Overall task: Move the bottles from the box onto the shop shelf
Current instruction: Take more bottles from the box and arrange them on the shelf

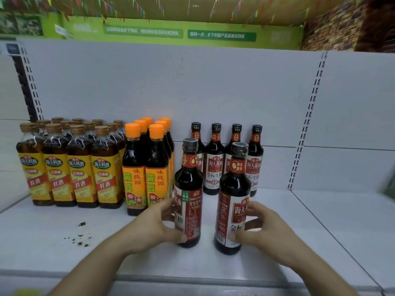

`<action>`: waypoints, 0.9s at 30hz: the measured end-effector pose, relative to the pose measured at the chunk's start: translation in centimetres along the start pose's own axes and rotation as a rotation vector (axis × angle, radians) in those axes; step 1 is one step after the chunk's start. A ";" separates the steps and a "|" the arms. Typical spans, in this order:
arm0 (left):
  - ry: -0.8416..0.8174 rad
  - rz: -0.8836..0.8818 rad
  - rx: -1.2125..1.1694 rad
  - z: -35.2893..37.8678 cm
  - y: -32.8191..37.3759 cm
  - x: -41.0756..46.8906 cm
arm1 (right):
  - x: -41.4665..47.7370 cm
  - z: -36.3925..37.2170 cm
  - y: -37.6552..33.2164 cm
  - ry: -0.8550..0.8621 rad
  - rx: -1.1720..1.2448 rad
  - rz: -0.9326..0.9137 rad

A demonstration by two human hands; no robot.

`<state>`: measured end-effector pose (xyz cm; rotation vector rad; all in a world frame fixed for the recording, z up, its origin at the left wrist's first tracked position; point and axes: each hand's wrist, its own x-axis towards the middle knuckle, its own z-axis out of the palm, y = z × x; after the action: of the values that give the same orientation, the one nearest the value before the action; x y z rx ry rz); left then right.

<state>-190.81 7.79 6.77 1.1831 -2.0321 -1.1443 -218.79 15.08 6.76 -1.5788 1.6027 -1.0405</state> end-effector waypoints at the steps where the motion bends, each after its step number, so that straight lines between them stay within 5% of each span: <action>1: 0.007 -0.011 -0.011 0.2 -0.2 0.1 | 0.0 0.3 0.3 0.015 -0.006 -0.011; 27: 0.328 -0.031 0.091 5.2 -1.7 1.3 | 1.1 3.3 1.5 0.140 -0.054 -0.081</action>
<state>-194.68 8.33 2.71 1.3522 -1.8351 -0.8153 -216.67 13.65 4.00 -1.6501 1.6838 -1.1824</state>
